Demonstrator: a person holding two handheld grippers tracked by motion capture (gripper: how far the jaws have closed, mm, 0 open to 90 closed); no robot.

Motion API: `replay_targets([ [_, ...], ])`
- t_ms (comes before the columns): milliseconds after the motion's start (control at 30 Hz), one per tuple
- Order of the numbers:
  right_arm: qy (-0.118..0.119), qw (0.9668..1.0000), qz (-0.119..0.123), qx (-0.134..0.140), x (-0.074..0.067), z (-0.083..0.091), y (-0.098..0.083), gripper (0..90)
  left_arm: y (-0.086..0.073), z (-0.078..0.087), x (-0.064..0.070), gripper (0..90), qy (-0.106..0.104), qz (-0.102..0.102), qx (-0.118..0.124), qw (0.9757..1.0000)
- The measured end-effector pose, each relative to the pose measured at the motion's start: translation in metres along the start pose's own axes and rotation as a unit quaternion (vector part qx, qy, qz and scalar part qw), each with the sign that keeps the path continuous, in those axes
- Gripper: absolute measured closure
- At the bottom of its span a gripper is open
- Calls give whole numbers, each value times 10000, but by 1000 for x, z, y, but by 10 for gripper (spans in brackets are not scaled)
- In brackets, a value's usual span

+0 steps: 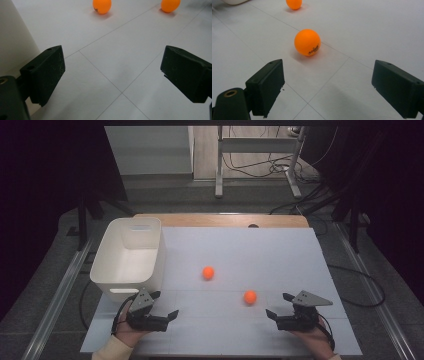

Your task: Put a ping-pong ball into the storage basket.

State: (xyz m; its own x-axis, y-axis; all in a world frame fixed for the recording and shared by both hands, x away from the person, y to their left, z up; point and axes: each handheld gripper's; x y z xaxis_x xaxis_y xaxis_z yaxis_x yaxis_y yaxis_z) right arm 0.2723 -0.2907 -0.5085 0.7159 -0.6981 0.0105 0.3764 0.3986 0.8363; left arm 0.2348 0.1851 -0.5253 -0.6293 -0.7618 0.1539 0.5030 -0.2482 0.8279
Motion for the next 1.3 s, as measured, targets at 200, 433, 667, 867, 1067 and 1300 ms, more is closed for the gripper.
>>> replay_targets([
  [200,20,10000,1,9,-1,0,0,118,0,0,1,65,-15,-35,2,10000],
  [433,-2,10000,2,19,-1,1,0,118,1,0,1,67,-18,-32,-4,10000],
  [667,-33,10000,18,-14,-1,1,-1,119,2,0,1,67,-32,-4,-8,10000],
  [867,-10,10000,18,-8,-1,0,-1,118,4,1,3,68,-3,20,21,10000],
  [1067,33,10000,8,27,0,0,0,120,5,3,8,68,-36,2,56,10000],
  [1300,51,10000,53,4,-2,0,0,122,5,4,7,67,-5,-24,46,10000],
])
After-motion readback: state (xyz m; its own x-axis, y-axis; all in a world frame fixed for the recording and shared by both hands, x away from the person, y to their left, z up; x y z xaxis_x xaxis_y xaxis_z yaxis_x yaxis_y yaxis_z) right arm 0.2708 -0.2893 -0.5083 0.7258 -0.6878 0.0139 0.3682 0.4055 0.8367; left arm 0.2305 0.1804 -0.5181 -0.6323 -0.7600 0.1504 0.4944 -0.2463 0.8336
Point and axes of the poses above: each handheld gripper's, and its own axes: z roughly backward along the jaws, y roughly out of its top, x roughly to its right, and after that the axes turned 3 degrees about z, right-handed
